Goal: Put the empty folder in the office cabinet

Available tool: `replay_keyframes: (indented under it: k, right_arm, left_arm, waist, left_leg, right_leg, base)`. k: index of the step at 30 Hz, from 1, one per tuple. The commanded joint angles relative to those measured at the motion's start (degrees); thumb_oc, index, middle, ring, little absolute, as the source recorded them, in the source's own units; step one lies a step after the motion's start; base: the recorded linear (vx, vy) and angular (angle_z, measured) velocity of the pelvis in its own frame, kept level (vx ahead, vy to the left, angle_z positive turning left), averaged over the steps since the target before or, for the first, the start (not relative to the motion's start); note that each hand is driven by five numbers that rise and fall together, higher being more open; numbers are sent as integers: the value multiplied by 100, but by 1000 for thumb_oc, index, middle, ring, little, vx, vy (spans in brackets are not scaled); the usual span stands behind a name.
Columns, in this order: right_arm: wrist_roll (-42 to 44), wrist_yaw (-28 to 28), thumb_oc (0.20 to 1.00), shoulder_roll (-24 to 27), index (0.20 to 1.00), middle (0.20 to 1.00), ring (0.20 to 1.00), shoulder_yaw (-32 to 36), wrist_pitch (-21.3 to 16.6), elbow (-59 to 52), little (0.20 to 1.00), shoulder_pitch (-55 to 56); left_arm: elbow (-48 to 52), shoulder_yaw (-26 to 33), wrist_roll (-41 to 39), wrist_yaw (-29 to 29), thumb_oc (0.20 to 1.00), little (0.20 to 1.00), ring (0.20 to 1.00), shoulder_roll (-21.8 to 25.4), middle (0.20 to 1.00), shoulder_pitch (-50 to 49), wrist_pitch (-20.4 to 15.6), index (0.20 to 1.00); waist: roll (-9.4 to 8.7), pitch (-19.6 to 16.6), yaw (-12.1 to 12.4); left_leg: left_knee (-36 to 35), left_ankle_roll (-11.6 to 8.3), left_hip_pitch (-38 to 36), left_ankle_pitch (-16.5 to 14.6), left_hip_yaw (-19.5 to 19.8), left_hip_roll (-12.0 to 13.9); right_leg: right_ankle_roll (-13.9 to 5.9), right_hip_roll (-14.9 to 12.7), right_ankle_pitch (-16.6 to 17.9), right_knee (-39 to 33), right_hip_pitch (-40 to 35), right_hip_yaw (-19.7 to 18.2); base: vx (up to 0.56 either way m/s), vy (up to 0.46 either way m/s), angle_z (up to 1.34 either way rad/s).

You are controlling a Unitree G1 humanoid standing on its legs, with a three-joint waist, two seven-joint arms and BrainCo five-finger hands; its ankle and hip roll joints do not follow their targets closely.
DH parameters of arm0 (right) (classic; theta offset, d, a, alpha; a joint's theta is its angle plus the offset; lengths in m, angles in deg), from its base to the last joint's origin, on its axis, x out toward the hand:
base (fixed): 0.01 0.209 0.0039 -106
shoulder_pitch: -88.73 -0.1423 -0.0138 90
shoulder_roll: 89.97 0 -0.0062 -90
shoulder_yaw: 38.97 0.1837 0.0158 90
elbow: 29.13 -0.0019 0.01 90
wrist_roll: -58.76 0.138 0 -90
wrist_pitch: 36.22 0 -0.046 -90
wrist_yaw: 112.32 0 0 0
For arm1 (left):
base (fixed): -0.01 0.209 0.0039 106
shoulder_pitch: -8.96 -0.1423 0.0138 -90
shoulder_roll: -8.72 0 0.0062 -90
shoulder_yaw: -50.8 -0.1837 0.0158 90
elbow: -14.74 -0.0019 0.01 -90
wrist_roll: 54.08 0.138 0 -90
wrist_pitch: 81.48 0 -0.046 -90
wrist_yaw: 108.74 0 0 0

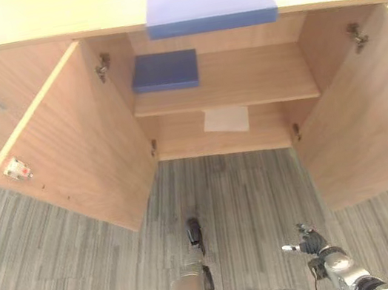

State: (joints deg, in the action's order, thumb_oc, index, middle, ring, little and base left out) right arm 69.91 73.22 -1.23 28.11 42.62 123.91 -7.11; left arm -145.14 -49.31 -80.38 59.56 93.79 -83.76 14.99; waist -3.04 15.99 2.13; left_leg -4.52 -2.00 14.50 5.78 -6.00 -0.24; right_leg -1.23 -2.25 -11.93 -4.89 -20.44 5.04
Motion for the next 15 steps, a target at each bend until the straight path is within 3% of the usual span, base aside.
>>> replay_keyframes:
  k: [1,4,8,10,12,15]
  right_arm:
    - [-746,-24,1000,240,1000,1000,1000,-150,-85,-455,1000,151]
    - [-469,-132,1000,136,1000,1000,1000,-183,264,-264,1000,133]
    - [-362,-328,1000,-17,1000,1000,1000,-74,307,94,1000,67]
    - [-370,-379,1000,-52,1000,1000,1000,-9,334,151,1000,0]
    - [-539,-518,1000,-92,1000,1000,1000,-8,318,173,1000,-80]
    - [-748,-600,1000,-112,1000,1000,1000,-78,333,129,1000,-121]
  left_arm:
    - [-81,-224,146,146,1000,1000,1000,-44,1000,194,23,1000]
    - [-160,-325,31,115,1000,1000,1000,-4,1000,280,29,1000]
    - [-273,-410,101,-14,1000,1000,1000,51,1000,412,22,1000]
    - [-293,-472,168,-53,1000,1000,1000,81,1000,449,42,1000]
    - [-314,-506,118,-15,1000,1000,1000,103,1000,486,53,1000]
    - [-301,-439,91,28,1000,1000,1000,131,1000,513,63,1000]
  waist:
    - [226,-379,21]
    - [246,-476,38]
    - [331,-574,62]
    - [359,-581,37]
    - [399,-551,21]
    - [397,-509,43]
  left_leg:
    - [487,112,-663,-273,-307,131]
    - [318,283,-931,-408,-233,16]
    - [59,441,-1378,-490,-140,-53]
    - [37,560,-1516,-567,-186,-71]
    - [36,579,-1680,-656,-341,8]
    - [47,510,-1770,-703,-562,142]
  right_leg:
    - [-112,44,475,292,674,-73]
    - [-144,-46,405,466,724,62]
    - [-249,-288,388,1041,994,479]
    - [-377,-484,582,1630,1264,635]
    - [-469,-735,737,1834,1558,836]
    - [-532,-903,899,1530,1622,1029]
  base:
    - [242,211,-96]
    - [223,170,-36]
    - [191,136,-16]
    - [120,98,36]
    - [82,25,-17]
    - [53,-90,-32]
